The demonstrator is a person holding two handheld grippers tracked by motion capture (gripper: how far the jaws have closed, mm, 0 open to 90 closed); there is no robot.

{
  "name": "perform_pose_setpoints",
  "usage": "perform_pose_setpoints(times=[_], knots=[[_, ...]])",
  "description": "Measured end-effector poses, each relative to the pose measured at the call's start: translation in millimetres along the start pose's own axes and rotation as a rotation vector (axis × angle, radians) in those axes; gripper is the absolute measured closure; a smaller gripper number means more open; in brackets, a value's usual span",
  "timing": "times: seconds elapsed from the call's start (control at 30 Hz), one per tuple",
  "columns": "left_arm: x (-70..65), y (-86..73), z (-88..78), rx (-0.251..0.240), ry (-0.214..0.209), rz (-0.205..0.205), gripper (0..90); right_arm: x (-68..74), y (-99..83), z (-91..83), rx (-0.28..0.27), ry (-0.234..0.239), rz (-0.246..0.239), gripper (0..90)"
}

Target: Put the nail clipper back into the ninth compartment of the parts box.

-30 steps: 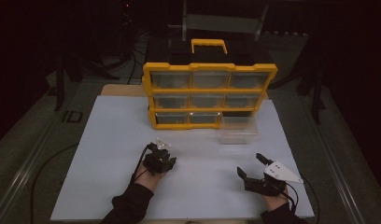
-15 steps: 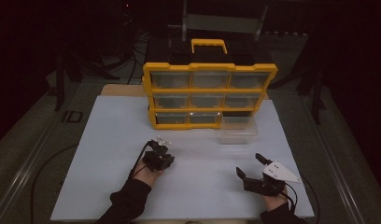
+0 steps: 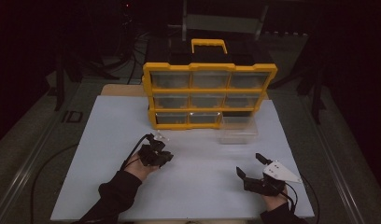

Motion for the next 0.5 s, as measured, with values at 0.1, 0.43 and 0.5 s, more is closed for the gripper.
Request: perform_pose_setpoints(times=[0.1,0.43,0.5], knots=[[-0.5,1.2,-5.2,0.007,-0.007,0.047,79.9,-0.1,0.1,-0.3,-0.002,0.0,0.002,11.0],[-5.6,4.9,-9.7,0.046,-0.051,0.182,79.8,-0.1,0.2,-0.3,-0.002,0.002,0.005,11.0],[-6.3,6.7,-10.3,0.045,-0.075,0.189,79.8,0.1,0.4,-0.2,-0.003,0.002,0.003,11.0]])
Point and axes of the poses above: each handheld gripper's, and its own axes: z roughly forward along the jaws, y roughly out of its top, x roughly to its left, the point moved 5 cm from there along z, roughly forward along the jaws, and after that the axes turned 13 degrees about x, right-handed, at the moved point
